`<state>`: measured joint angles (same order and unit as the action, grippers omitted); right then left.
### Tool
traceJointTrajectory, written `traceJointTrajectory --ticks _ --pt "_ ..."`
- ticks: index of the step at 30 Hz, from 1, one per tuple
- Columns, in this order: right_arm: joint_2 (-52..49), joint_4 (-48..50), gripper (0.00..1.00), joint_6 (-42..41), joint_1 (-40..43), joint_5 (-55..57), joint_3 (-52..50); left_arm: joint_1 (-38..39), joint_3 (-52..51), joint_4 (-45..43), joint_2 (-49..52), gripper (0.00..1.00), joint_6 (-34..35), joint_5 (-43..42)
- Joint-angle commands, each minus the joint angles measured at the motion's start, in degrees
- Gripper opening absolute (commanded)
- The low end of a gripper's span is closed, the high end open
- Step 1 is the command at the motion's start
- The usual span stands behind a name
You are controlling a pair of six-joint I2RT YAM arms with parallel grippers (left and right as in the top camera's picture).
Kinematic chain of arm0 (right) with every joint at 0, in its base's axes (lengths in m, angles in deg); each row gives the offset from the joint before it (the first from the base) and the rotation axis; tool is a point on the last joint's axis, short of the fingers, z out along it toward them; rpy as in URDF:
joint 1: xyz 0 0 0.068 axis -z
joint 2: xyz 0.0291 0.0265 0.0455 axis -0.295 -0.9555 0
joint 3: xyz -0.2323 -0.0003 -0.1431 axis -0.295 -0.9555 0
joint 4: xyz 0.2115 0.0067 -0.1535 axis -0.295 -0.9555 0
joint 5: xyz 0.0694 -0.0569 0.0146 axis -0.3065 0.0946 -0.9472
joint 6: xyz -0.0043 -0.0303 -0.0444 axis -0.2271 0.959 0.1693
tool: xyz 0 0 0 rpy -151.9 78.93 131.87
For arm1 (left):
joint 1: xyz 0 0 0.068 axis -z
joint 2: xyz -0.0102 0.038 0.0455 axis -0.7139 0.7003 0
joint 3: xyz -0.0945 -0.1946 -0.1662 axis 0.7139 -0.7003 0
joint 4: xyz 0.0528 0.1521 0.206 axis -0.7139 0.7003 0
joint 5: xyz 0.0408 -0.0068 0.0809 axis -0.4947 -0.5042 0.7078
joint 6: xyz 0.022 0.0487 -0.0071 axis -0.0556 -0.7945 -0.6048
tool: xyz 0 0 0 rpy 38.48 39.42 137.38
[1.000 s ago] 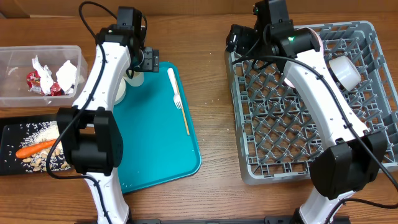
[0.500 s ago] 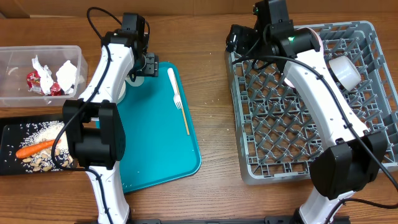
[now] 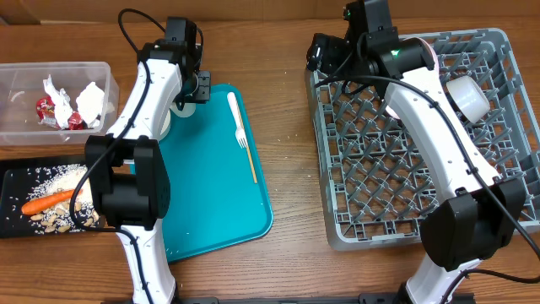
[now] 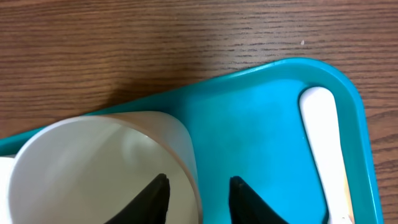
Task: Sort waste into correct bins and load items into the dishwasher rack
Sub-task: 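Close the left gripper on the white paper cup and lift it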
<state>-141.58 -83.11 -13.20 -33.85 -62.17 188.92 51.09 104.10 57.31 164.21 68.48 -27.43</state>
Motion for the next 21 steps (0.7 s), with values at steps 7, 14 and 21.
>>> traceJointTrajectory --ticks 7,14,21 --pt "1.07 0.28 1.0 -0.04 0.0 0.55 0.94 0.15 -0.22 0.37 1.07 0.15 -0.48 -0.07" --pt "1.05 0.28 1.0 -0.04 0.0 0.55 0.94 0.15 0.76 2.36 0.9 0.04 -0.22 -0.17" --pt "1.05 0.28 1.0 -0.04 0.0 0.55 0.94 0.11 6.51 10.19 0.59 0.04 3.72 -0.98"
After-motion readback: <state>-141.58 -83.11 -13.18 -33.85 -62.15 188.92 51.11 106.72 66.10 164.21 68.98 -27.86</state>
